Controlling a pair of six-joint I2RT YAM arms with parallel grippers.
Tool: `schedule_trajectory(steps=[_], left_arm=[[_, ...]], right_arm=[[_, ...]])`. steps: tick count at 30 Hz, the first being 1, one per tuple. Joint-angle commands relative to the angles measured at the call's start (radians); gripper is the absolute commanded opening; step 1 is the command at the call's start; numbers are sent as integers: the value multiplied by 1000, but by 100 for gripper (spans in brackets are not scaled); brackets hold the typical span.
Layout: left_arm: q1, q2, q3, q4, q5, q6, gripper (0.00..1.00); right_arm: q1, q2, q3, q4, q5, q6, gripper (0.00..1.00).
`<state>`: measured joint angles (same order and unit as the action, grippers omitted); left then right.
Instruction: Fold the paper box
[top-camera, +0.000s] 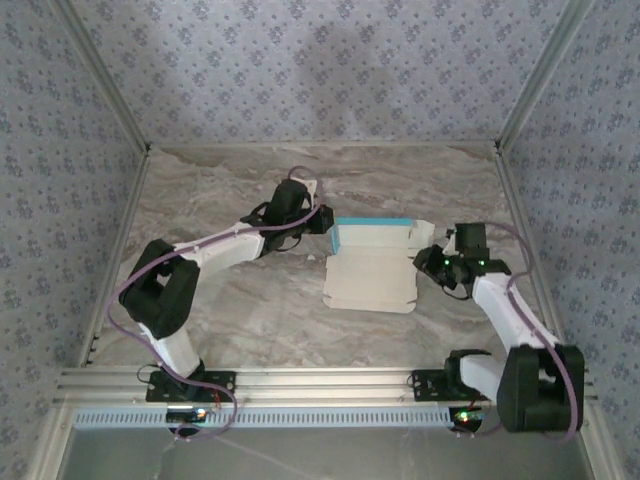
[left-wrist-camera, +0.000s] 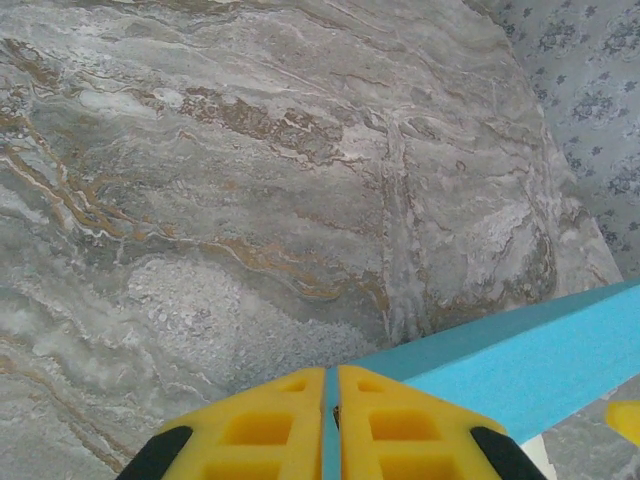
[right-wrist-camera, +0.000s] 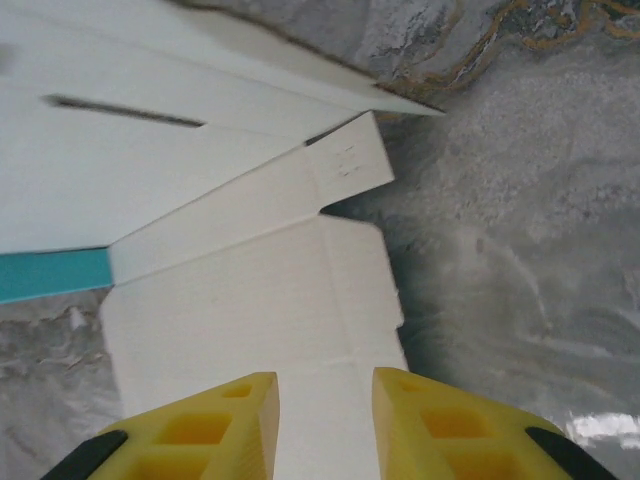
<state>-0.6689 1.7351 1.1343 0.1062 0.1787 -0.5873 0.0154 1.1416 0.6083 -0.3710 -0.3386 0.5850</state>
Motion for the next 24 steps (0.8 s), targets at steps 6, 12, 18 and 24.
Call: schedule_trajectory(steps=[6, 12, 18, 24], left_arm=[[-4, 36, 54, -82, 22, 34, 11], [-6, 56, 74, -91, 37, 37, 11], [-9, 66, 80, -106, 42, 50, 11], [-7, 57, 67, -113, 36, 67, 11]], right_arm=[[-46, 197, 19, 178, 21, -56, 43], [-57, 301, 66, 221, 51, -106, 49], [-60, 395, 103, 269, 21, -126, 47], [-73, 471, 135, 308, -48, -125, 40]])
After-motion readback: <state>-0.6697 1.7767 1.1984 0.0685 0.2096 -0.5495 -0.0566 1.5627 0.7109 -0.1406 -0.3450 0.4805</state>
